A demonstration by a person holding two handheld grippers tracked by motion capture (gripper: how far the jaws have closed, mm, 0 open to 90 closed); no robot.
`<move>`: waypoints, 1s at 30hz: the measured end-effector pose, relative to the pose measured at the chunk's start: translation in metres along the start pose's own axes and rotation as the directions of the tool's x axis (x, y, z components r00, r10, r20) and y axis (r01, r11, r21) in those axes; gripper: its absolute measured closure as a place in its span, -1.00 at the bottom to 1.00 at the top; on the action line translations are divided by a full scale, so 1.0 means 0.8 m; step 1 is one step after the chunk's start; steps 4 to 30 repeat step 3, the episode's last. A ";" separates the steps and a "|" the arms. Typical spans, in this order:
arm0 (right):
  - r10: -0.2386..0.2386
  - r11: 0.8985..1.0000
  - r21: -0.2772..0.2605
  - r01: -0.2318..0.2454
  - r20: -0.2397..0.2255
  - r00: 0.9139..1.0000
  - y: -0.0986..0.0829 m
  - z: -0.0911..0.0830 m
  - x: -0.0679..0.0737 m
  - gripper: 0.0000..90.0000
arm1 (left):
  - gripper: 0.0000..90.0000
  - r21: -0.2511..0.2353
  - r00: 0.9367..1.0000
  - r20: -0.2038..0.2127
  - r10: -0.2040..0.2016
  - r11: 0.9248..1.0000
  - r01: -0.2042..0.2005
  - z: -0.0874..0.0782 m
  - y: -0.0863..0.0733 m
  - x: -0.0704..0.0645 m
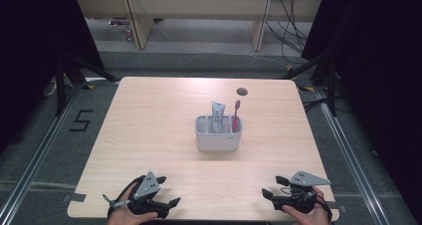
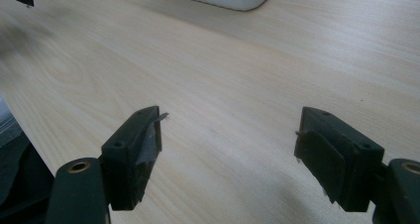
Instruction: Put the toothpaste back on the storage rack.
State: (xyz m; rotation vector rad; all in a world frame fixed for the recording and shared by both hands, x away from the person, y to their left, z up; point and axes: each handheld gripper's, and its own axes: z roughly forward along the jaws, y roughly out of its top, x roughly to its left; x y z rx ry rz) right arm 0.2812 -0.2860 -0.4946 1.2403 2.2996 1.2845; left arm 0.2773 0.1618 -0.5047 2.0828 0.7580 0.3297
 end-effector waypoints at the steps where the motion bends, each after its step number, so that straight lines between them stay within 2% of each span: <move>1: -0.001 1.000 0.004 0.001 0.002 1.000 0.000 -0.001 0.000 -0.42 | -0.62 0.011 1.000 0.003 0.017 1.000 -0.017 0.000 0.000 0.001; 2: -0.005 1.000 0.004 0.005 -0.001 1.000 0.000 0.000 0.000 -0.42 | -0.62 0.027 0.999 -0.007 0.037 0.999 -0.037 0.000 0.000 0.003; 3: -0.001 1.000 0.000 0.001 0.000 1.000 0.000 0.000 0.000 -0.42 | -0.62 0.004 1.000 -0.005 0.016 1.000 -0.016 0.002 0.000 0.001; 30: -0.001 1.000 0.000 0.001 0.000 1.000 0.000 0.000 0.000 -0.42 | -0.62 0.004 1.000 -0.005 0.016 1.000 -0.016 0.002 0.000 0.001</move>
